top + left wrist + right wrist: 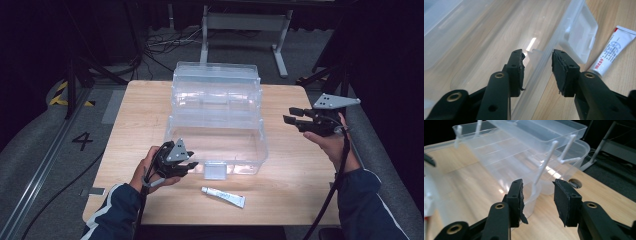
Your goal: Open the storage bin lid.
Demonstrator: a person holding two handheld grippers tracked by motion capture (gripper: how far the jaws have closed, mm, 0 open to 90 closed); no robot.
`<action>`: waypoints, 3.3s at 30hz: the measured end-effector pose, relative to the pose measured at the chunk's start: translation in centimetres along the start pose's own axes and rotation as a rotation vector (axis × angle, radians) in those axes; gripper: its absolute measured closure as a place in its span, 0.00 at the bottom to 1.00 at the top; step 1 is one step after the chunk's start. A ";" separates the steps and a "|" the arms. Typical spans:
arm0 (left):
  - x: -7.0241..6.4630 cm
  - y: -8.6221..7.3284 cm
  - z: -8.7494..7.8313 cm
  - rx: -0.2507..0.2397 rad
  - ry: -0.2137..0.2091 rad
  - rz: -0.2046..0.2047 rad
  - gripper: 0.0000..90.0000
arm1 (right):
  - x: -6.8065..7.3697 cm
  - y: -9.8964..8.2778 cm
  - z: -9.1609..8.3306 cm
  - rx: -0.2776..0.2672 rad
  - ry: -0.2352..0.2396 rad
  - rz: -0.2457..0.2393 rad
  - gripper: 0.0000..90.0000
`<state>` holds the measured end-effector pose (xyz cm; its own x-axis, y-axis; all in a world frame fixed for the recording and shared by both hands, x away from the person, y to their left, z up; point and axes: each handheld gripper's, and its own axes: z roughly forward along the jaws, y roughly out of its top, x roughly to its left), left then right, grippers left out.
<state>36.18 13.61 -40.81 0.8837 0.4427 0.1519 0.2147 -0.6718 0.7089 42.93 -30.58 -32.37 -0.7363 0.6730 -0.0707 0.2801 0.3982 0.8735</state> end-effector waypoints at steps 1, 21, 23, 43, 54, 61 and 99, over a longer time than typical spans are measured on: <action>0.0 -0.1 -0.2 -0.002 0.006 0.001 0.67 | 0.4 -0.2 -0.4 0.004 0.011 -0.007 0.66; -0.9 -3.0 -6.3 -0.047 0.172 -0.104 0.42 | 7.7 -2.7 -1.1 0.047 0.196 -0.063 0.64; -0.8 -3.8 -6.7 -0.037 0.169 -0.127 0.39 | 8.2 -2.7 -0.8 0.054 0.205 -0.072 0.63; 1.0 -10.6 -3.6 0.135 0.147 -0.192 0.31 | 15.2 -3.8 4.9 0.243 0.366 -0.245 0.62; 1.5 -12.3 -2.8 0.141 0.100 -0.234 0.31 | 19.4 -4.5 8.9 0.379 0.450 -0.313 0.61; 1.1 -12.5 -2.2 0.114 0.065 -0.252 0.31 | 20.7 -5.0 11.0 0.458 0.461 -0.320 0.61; 1.7 -13.4 -1.9 0.049 0.031 -0.282 0.24 | 20.2 -5.8 13.2 0.619 0.478 -0.406 0.79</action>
<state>33.98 24.47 -48.79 0.7733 0.6335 -0.0247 0.4704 -0.5472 0.6924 34.63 -11.04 -45.19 -0.9917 0.1284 0.0108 0.1221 0.9097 0.3970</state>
